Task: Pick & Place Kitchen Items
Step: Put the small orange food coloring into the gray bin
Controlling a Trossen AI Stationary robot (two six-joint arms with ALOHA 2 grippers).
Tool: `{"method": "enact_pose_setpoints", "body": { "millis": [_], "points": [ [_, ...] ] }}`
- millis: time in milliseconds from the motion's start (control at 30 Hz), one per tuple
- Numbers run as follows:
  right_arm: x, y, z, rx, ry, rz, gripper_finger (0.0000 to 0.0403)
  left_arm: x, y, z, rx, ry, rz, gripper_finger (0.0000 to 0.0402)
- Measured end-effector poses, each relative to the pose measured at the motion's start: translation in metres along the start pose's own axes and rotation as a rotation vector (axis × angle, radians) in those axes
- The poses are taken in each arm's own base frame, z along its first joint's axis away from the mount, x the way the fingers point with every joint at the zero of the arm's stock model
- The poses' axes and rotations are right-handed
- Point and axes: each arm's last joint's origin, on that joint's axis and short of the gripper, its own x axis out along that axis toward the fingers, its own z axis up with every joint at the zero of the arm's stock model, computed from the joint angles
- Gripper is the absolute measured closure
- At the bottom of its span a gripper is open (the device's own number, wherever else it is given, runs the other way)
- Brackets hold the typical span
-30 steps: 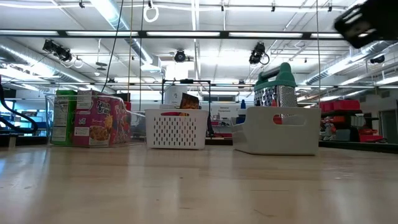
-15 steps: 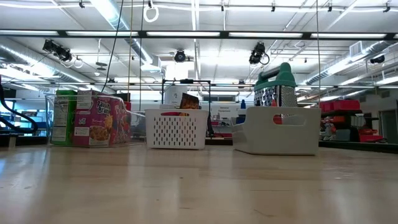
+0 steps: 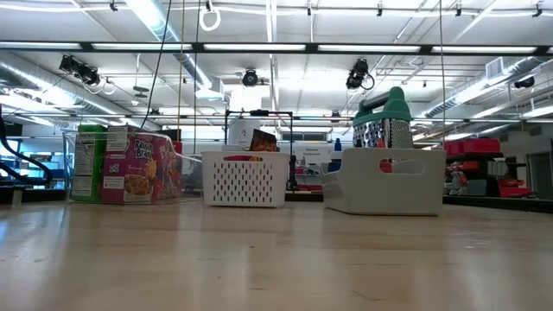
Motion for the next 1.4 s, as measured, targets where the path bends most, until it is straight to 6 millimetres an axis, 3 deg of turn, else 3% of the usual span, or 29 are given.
{"method": "enact_pose_setpoints", "body": {
  "millis": [233,400,767,1100,1267,1400],
  "points": [
    [0.023,0.001,-0.009,-0.015,0.024,0.057,0.0204,0.000,0.000,0.000,-0.008,0.000,0.000,0.0276],
    [0.035,-0.004,-0.018,-0.049,0.049,-0.015,0.0204,0.000,0.000,0.000,0.000,0.000,0.000,0.0276],
    [0.041,-0.007,-0.022,-0.112,0.044,-0.094,0.0209,0.000,0.000,0.000,-0.001,0.000,0.000,0.0276],
    [0.041,-0.009,-0.023,-0.174,0.041,-0.134,0.0313,0.000,0.000,0.000,-0.001,0.000,0.000,0.0276],
    [0.040,-0.018,-0.018,-0.203,-0.067,-0.362,0.0342,0.000,0.000,0.000,-0.001,0.000,0.000,0.0276],
    [0.036,-0.036,-0.002,-0.212,-0.221,-0.723,0.0326,0.000,0.000,0.000,0.000,0.000,0.000,0.0276]
  ]
}}
